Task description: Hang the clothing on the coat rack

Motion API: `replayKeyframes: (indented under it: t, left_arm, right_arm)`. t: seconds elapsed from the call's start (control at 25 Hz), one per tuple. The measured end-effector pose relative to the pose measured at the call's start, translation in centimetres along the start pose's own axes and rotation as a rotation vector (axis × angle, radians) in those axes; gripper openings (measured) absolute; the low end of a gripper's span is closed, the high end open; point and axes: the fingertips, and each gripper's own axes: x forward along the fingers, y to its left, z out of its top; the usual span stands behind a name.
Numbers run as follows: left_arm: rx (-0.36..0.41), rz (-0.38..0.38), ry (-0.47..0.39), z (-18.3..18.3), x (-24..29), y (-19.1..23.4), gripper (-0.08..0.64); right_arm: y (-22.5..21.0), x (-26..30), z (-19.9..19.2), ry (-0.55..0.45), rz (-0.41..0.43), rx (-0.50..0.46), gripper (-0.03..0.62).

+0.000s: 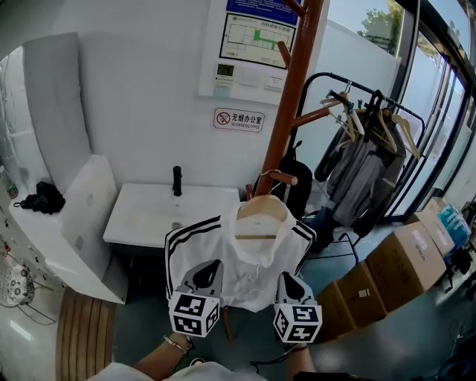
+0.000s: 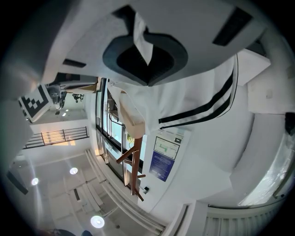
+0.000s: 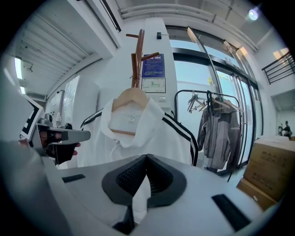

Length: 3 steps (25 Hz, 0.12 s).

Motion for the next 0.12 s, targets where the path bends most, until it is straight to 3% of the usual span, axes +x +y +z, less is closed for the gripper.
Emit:
replayKeyframes:
  t: [0.12]
  left_arm:
    - [0.001, 0.002, -0.005, 0.10, 0.12, -0.34, 0.004]
  right_arm:
    - [-0.12, -0.04, -0.02, -0.001, 0.006, -0.006, 0.021]
